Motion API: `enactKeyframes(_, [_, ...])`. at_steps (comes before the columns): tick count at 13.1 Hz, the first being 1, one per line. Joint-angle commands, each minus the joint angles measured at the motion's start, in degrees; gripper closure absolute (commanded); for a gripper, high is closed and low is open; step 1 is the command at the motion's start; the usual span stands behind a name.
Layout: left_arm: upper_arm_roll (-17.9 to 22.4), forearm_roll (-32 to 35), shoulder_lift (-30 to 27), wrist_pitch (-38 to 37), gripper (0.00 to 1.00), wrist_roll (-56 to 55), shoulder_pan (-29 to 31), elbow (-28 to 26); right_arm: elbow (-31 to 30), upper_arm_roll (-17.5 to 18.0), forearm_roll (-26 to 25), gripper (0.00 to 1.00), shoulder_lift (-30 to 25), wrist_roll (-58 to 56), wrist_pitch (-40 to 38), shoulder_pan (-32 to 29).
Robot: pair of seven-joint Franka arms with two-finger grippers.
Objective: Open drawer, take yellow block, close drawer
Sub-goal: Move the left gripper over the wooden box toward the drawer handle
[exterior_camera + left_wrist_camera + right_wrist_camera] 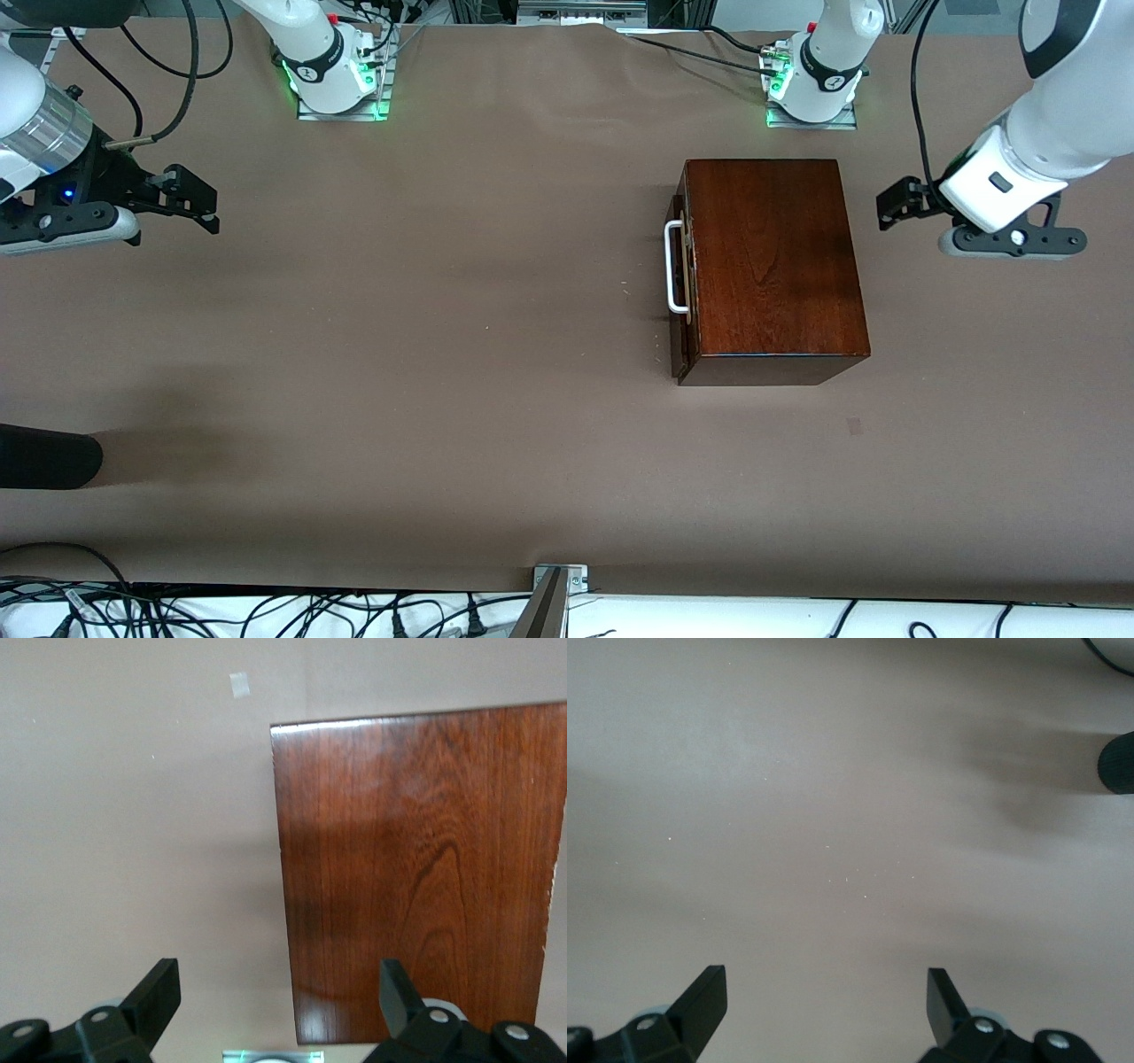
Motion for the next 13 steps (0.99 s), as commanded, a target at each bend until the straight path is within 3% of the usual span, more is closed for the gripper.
enactKeyframes(1, [-0.1, -1.0, 1.8, -2.3, 0.00, 1.5, 0.1, 2.5, 1.3, -0.3, 1.0, 0.00, 0.4, -0.1, -0.5, -0.1])
enactKeyframes(2, [-0.8, -1.0, 2.0, -2.2, 0.00, 1.5, -0.2, 2.6, 1.3, -0.3, 1.0, 0.00, 0.5, -0.1, -0.5, -0.1])
enactKeyframes(5, [-8.6, -0.9, 3.1, -0.6, 0.00, -2.4, -1.1, 2.7, 1.3, -0.3, 1.0, 0.00, 0.4, -0.1, -0.4, -0.1])
enactKeyframes(10, [-19.3, -0.1, 9.0, 9.7, 0.00, -18.2, -1.6, 2.5, 1.3, -0.4, 1.0, 0.00, 0.5, -0.2, -0.4, -0.1])
enactKeyframes(13, [-20.5, 1.1, 14.4, 17.2, 0.00, -22.3, -5.5, 1.7, 1.3, -0.4, 0.9, 0.00, 0.5, -0.2, -0.4, -0.2])
